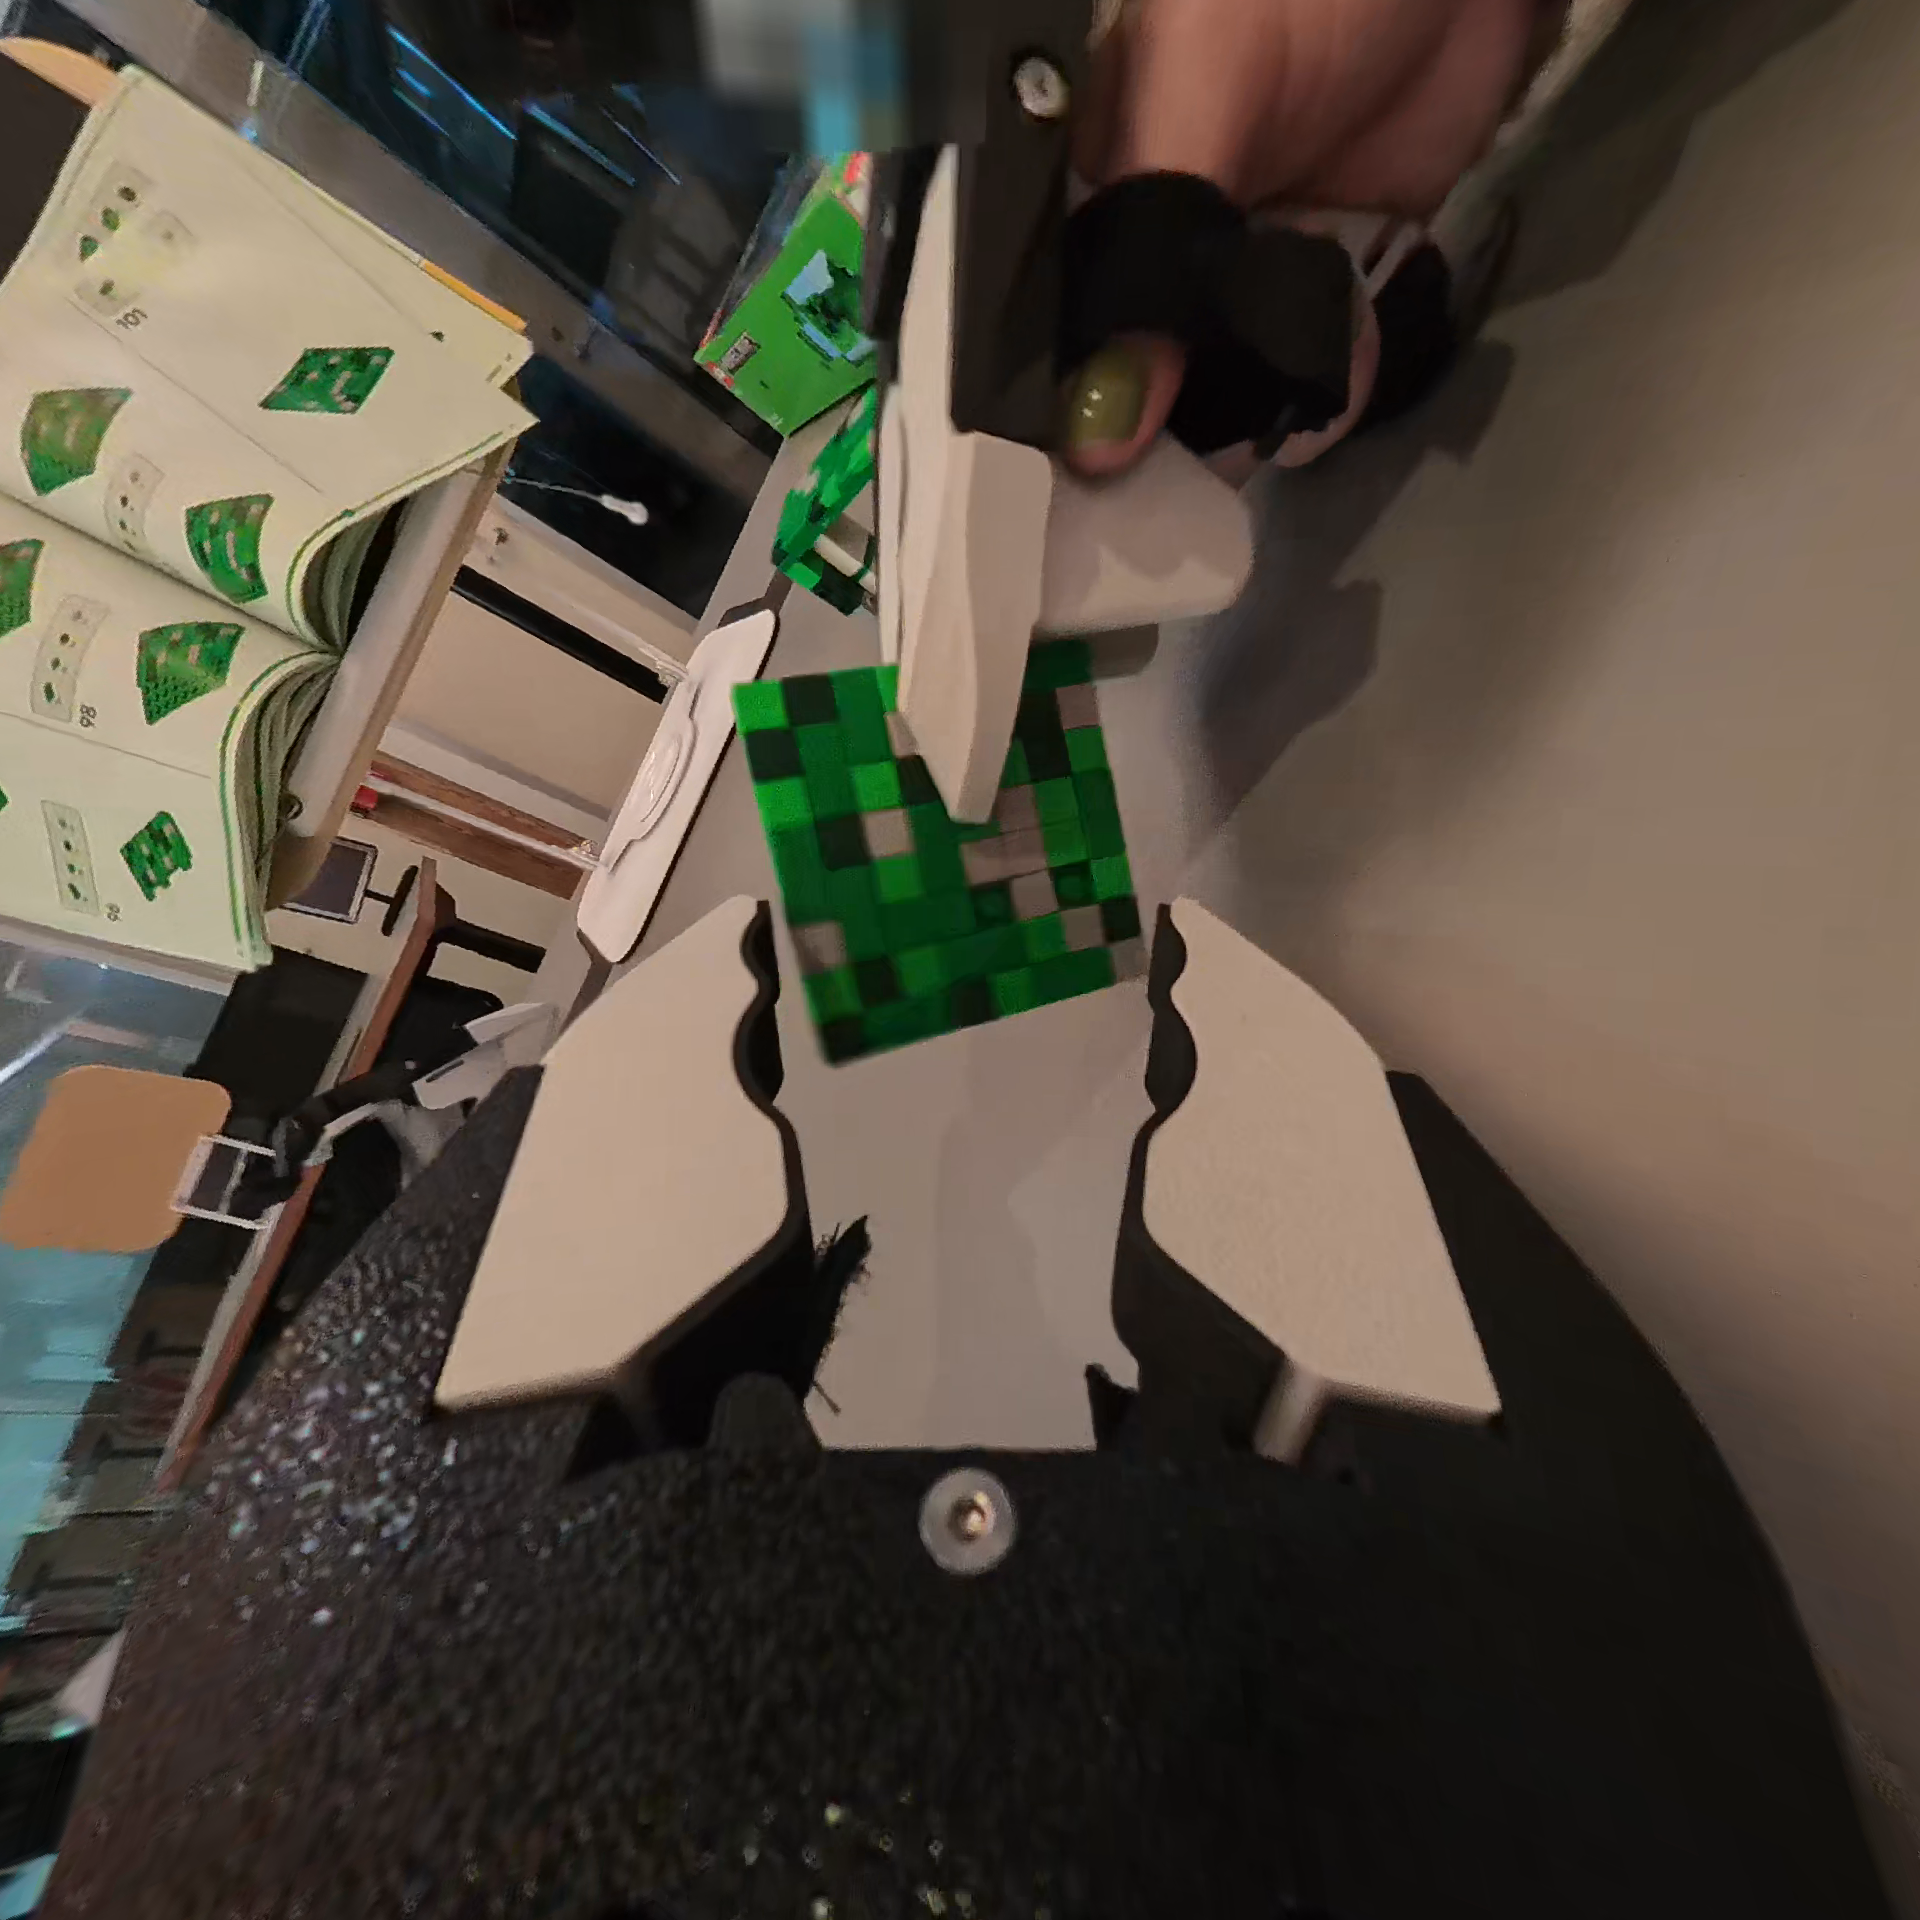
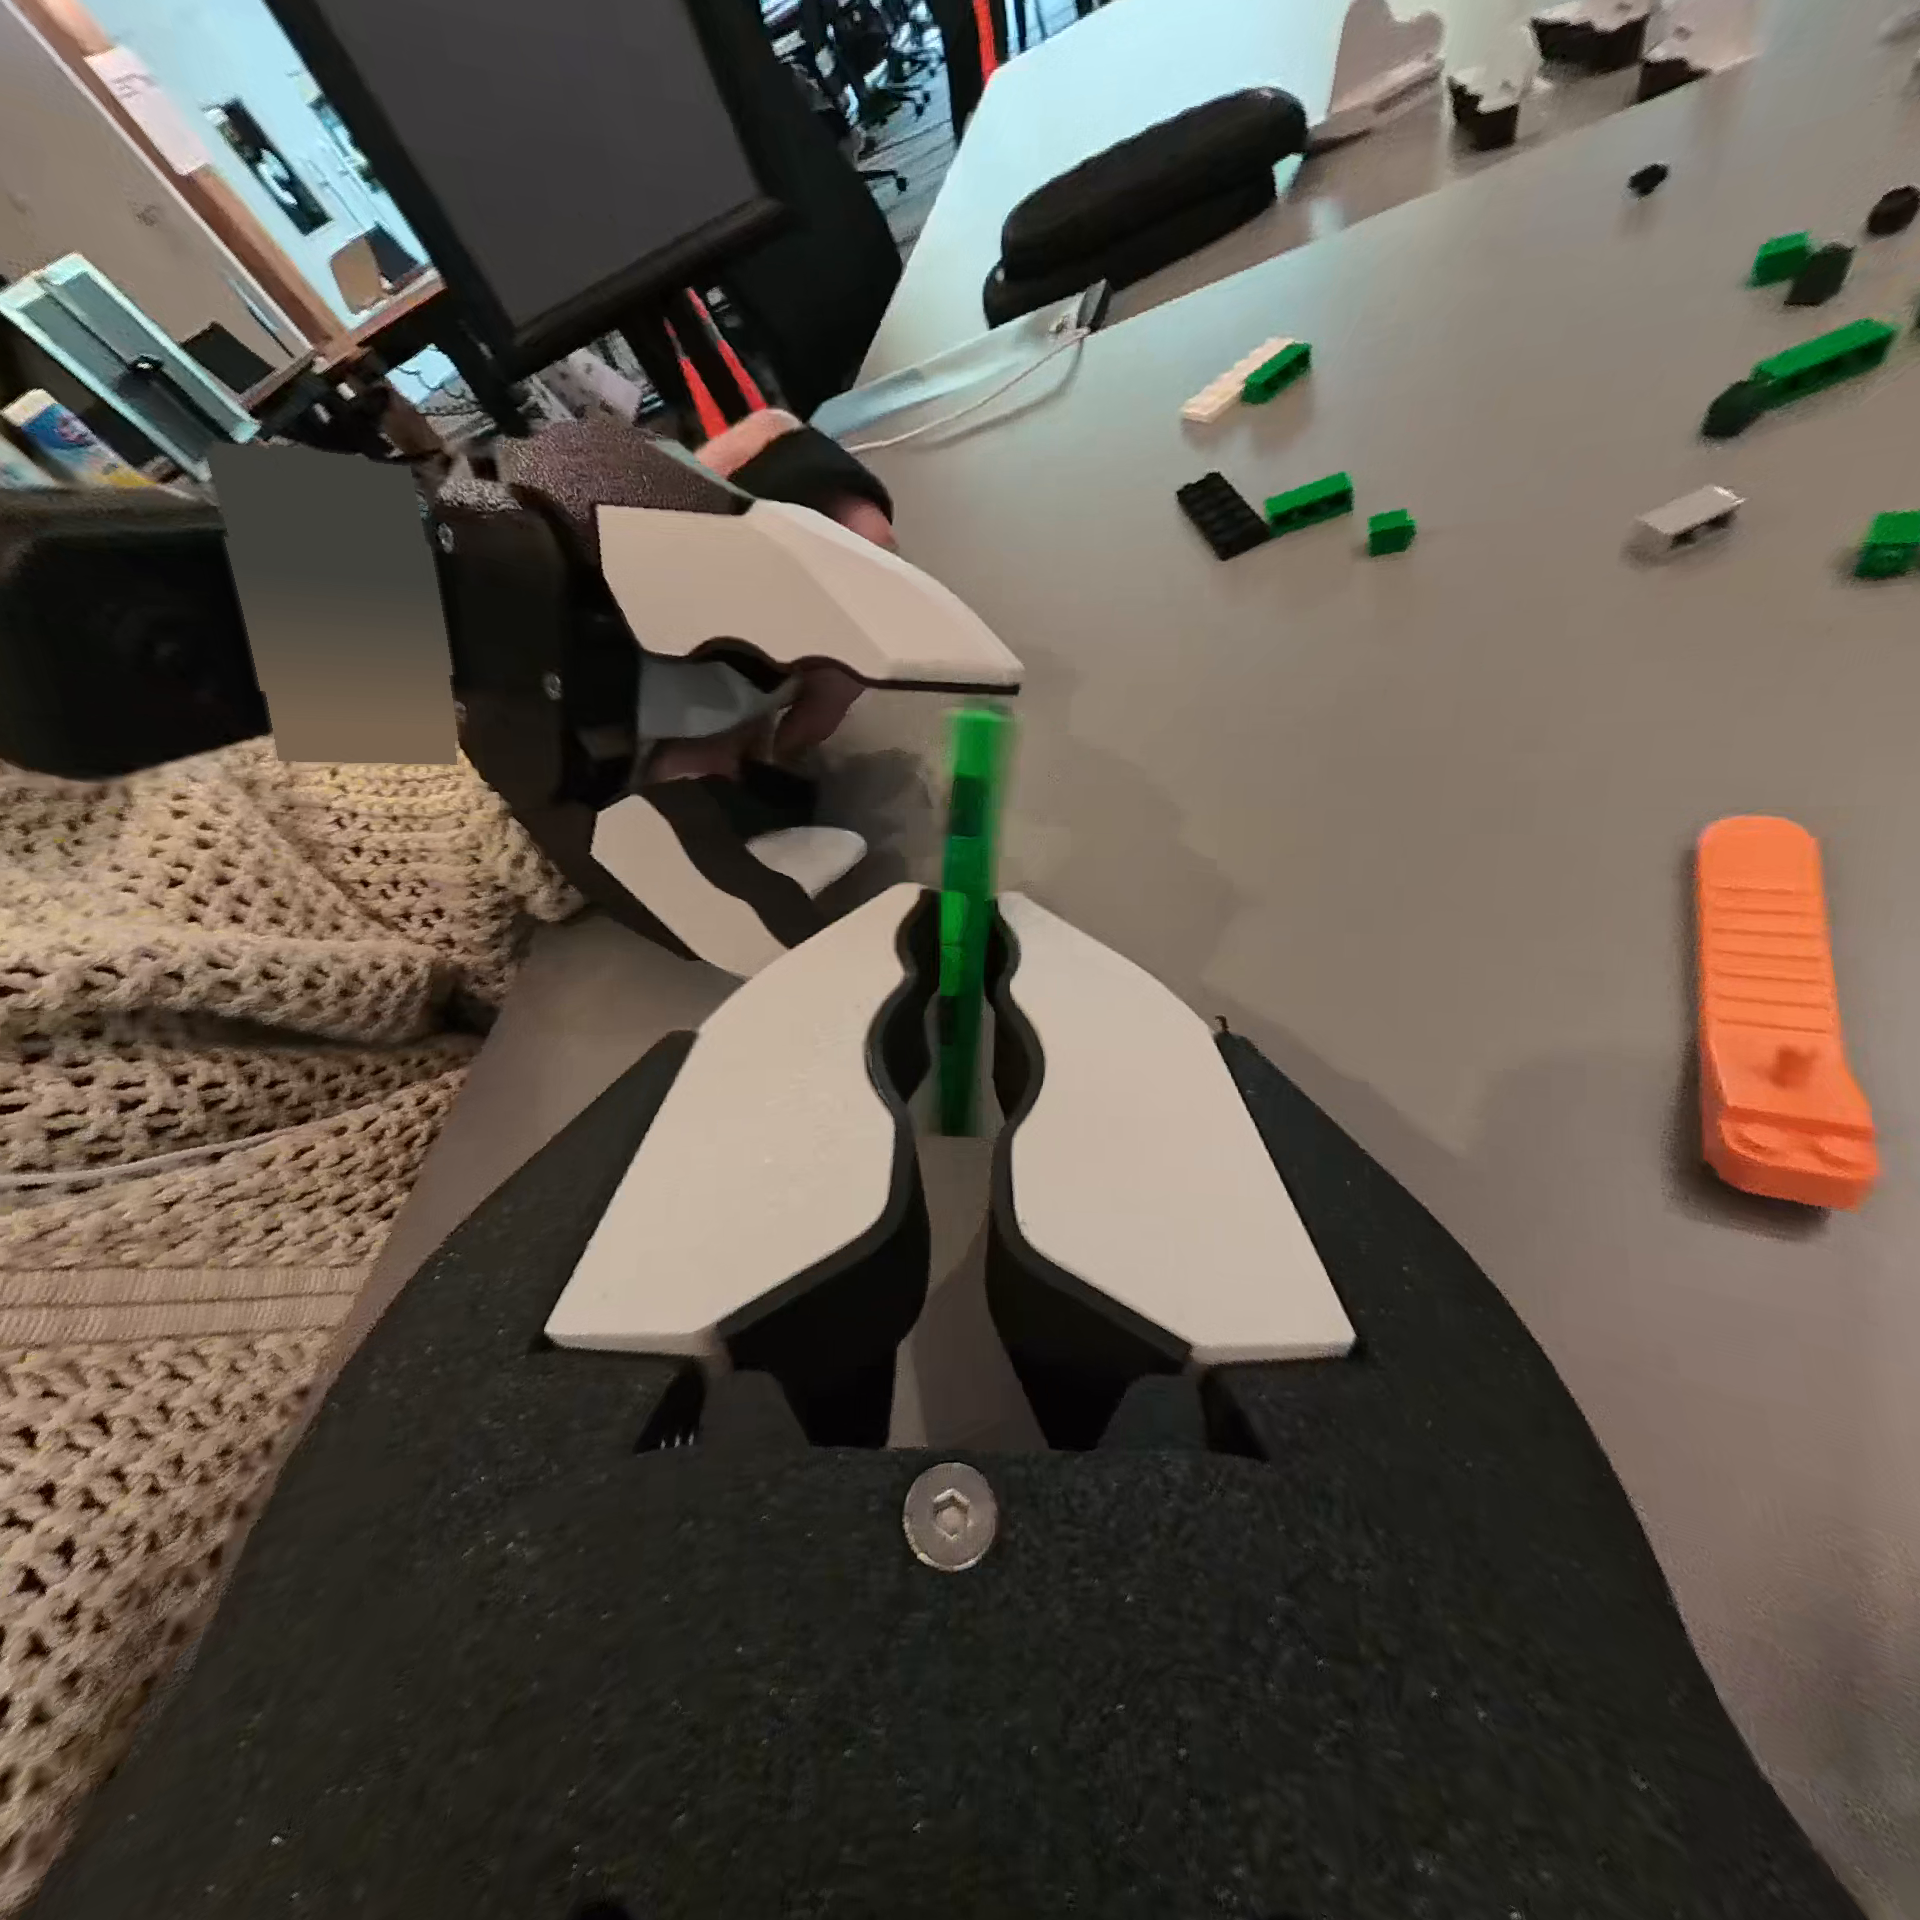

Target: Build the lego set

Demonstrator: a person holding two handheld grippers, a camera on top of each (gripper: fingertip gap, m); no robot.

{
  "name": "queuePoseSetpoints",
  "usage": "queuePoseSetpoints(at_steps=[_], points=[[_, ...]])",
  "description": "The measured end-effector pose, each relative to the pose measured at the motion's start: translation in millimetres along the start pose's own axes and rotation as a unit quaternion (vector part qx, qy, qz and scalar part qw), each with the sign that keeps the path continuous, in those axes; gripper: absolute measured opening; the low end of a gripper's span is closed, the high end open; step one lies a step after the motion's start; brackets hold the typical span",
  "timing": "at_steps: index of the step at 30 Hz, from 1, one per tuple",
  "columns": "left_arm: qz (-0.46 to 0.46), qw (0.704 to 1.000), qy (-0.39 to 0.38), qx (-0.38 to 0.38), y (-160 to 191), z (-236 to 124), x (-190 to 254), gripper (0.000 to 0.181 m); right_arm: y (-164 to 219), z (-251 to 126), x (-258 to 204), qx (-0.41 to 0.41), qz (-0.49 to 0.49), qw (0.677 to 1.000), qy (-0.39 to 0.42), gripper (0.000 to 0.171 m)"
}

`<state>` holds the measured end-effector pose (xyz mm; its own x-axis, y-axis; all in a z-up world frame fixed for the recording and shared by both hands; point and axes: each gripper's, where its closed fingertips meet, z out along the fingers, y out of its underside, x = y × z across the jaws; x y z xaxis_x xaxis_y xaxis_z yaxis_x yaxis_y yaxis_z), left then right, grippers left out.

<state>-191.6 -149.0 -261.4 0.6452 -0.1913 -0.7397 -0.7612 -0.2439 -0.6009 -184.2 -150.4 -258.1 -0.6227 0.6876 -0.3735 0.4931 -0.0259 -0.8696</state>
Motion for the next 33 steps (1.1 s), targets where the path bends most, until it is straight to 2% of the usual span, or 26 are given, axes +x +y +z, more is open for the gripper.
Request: queuePoseSetpoints(at_steps=[3, 6, 9, 11, 13, 15, 18, 22, 23, 25, 28, 29, 31, 32, 33], points=[[-0.086, 0.995, 0.006, 0.041, -6.9, -4.5, -6.7, 0.077, -5.6, -4.1, -8.4, 0.026, -0.032, 0.999, -0.019, 0.006], [-0.225, 0.969, 0.019, 0.1, -12.7, -13.7, -22.9, 0.079, -16.2, -11.0, -11.9, 0.073, -0.052, 0.996, -0.024, 0.006], [-0.351, 0.916, 0.085, 0.173, -23.9, -22.9, -27.0, 0.063, -26.5, -16.1, -19.2, 0.123, -0.033, 0.99, -0.057, 0.006], [-0.401, 0.884, 0.126, 0.204, -29.6, -26.4, -26.8, 0.043, -29.7, -17.1, -26.5, 0.141, -0.022, 0.986, -0.088, 0.006], [-0.421, 0.863, 0.151, 0.234, -36.5, -30.6, -27.3, 0.024, -31.2, -17.3, -30.7, 0.15, -0.03, 0.984, -0.097, 0.006], [-0.426, 0.858, 0.158, 0.24, -37.9, -30.6, -27.0, 0.013, -32.7, -18.0, -34.1, 0.16, -0.047, 0.981, -0.098, 0.006], [-0.431, 0.852, 0.166, 0.244, -38.9, -31.1, -26.7, 0.012, -33.3, -18.2, -34.9, 0.165, -0.057, 0.98, -0.093, 0.006], [-0.442, 0.843, 0.186, 0.243, -41.1, -29.7, -23.5, 0.026, -36.4, -18.2, -32.7, 0.177, -0.057, 0.979, -0.084, 0.006], [-0.444, 0.841, 0.192, 0.241, -41.7, -28.9, -22.1, 0.026, -36.0, -17.6, -32.8, 0.175, -0.056, 0.979, -0.086, 0.006], [-0.448, 0.84, 0.191, 0.237, -41.0, -27.0, -22.2, 0.01, -35.1, -16.9, -34.2, 0.171, -0.056, 0.979, -0.092, 0.006], [-0.463, 0.831, 0.201, 0.235, -40.0, -26.0, -22.4, 0.006, -36.8, -16.7, -29.4, 0.177, -0.054, 0.98, -0.07, 0.008], [-0.472, 0.828, 0.196, 0.231, -37.4, -24.7, -24.7, 0.006, -39.3, -17.9, -26.4, 0.188, -0.06, 0.979, -0.051, 0.013], [-0.496, 0.824, 0.158, 0.223, -25.4, -23.1, -37.0, 0.006, -44.1, -22.2, -20.3, 0.212, -0.081, 0.974, -0.01, 0.039], [-0.515, 0.817, 0.132, 0.224, -17.2, -24.3, -46.3, 0.006, -45.5, -24.8, -16.5, 0.218, -0.096, 0.971, 0.016, 0.044], [-0.539, 0.804, 0.105, 0.23, -8.0, -27.0, -57.2, 0.006, -46.4, -27.6, -13.9, 0.223, -0.115, 0.967, 0.039, 0.041]])
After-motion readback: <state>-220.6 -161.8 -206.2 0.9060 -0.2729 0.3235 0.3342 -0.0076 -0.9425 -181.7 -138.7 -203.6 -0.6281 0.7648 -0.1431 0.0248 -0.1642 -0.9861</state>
